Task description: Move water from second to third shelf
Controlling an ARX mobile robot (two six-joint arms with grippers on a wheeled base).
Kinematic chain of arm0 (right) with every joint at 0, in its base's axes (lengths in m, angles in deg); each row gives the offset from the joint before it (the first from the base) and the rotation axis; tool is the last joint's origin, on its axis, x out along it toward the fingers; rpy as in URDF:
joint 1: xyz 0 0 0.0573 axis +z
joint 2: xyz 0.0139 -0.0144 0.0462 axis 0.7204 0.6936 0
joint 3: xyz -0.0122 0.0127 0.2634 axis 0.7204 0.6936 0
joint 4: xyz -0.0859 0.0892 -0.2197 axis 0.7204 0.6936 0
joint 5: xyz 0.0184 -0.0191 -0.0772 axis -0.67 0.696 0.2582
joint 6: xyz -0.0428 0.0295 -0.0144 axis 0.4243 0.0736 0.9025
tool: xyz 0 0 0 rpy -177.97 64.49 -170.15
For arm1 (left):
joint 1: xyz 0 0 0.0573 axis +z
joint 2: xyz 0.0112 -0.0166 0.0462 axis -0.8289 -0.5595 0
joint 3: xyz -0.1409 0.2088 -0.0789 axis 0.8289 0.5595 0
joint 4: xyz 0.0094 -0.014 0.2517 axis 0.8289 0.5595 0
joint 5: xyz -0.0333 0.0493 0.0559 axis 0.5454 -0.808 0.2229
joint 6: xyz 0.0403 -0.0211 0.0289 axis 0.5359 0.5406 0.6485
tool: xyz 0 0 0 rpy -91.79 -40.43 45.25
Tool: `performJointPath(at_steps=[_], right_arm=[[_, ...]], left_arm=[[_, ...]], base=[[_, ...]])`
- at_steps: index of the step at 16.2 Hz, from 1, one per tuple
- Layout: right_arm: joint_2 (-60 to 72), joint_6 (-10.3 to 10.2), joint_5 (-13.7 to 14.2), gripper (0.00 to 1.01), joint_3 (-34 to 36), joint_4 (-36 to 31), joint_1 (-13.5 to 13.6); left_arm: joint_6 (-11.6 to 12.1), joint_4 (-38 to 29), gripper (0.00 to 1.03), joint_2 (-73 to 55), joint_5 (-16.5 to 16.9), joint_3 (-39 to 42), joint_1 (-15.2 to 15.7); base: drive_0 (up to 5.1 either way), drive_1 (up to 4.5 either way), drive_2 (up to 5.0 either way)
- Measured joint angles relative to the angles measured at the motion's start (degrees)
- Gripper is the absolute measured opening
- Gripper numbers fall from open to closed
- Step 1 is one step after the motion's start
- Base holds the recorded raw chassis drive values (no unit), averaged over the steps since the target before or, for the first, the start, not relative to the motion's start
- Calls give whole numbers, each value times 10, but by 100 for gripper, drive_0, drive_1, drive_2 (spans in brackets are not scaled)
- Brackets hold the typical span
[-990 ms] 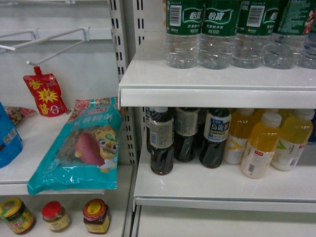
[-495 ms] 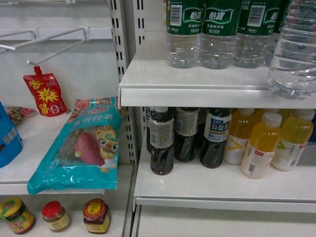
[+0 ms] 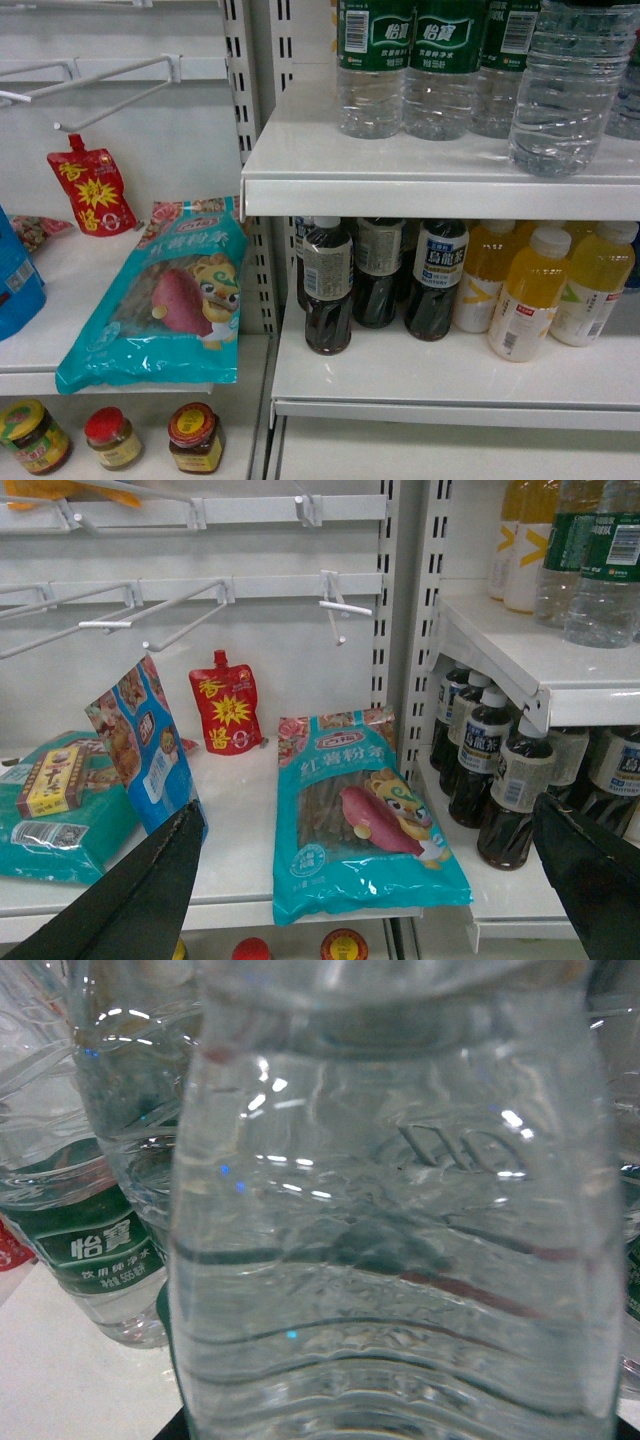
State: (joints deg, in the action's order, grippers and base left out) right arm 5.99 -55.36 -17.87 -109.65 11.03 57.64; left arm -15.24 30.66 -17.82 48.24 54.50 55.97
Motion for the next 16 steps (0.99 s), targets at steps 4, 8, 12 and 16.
performJointPath(at_steps=[4, 8, 12, 16], right_arm=[[20, -4, 9, 42, -20, 4, 0], [26, -3, 11, 42, -27, 4, -1], [31, -4, 11, 44, -29, 5, -7], [30, -7, 6, 90, -30, 8, -11]], left_arm=[[0, 0, 98, 0, 0, 0, 0], [0, 0, 98, 0, 0, 0, 0], [0, 0, 98, 0, 0, 0, 0], [0, 0, 98, 0, 0, 0, 0]], base=[[0, 0, 0], [0, 0, 0], [0, 0, 0], [0, 0, 0]])
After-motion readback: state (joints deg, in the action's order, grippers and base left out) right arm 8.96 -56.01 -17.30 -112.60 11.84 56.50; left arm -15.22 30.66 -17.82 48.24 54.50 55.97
